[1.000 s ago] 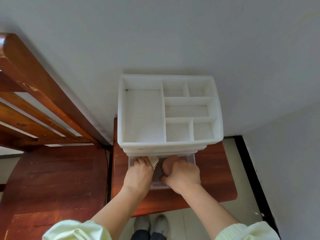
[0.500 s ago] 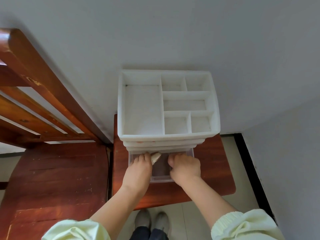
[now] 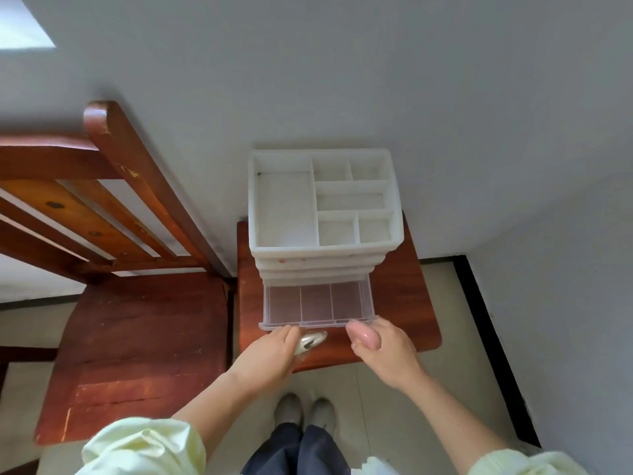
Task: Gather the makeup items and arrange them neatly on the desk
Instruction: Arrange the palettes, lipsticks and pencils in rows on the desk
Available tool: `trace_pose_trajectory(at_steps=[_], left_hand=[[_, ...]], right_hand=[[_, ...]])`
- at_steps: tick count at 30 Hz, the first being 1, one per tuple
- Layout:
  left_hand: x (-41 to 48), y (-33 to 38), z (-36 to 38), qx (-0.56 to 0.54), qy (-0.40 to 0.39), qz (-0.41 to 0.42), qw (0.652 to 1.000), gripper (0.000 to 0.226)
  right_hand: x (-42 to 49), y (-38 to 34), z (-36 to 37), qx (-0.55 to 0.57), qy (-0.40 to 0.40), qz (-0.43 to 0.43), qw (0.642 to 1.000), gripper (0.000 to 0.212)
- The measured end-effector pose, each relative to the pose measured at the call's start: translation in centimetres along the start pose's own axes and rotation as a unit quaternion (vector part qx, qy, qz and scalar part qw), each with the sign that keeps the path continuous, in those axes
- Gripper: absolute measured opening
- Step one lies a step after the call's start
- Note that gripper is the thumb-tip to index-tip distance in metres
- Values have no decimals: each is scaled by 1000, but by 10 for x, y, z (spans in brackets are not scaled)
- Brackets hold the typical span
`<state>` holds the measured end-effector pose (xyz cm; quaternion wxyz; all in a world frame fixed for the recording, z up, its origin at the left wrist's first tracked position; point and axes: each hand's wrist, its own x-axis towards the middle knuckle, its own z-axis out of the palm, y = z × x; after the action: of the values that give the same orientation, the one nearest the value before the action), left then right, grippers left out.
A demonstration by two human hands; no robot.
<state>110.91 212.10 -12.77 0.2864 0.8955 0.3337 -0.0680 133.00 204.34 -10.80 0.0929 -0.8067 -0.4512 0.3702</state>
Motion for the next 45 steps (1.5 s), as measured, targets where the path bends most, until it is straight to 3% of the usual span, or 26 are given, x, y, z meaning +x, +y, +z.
trace_pose_trajectory(at_steps=[3, 9, 12, 15, 22, 26, 33, 39, 45], left_hand=[[4, -2, 1, 19, -45, -26, 998, 29], [13, -15, 0, 42, -11, 3, 999, 35], [24, -19, -11, 53, 10, 10, 999, 42], [40, -21, -20, 75, -47, -27, 996, 36], [61, -28, -21, 63, -15, -63, 996, 35], [58, -18, -28, 4, -19, -86, 996, 31], [48, 32, -62, -128, 27, -25, 991, 35], [65, 82, -106, -74, 12, 68, 995, 36], [89, 141, -143, -48, -16, 167, 985, 32]], right_hand=[[3, 2, 7, -88, -89, -15, 992, 29], [20, -7, 7, -160, -79, -91, 980, 32], [36, -11, 3, -163, -74, -93, 980, 29], [54, -18, -4, -172, -64, -91, 979, 25], [73, -29, -12, -168, -64, -81, 980, 28], [62, -30, -19, -86, -60, -33, 994, 25], [7, -32, -59, 65, 39, -9, 997, 31], [-48, -27, -95, 135, 177, 14, 975, 46], [-118, -11, -129, 150, 294, 78, 941, 37]])
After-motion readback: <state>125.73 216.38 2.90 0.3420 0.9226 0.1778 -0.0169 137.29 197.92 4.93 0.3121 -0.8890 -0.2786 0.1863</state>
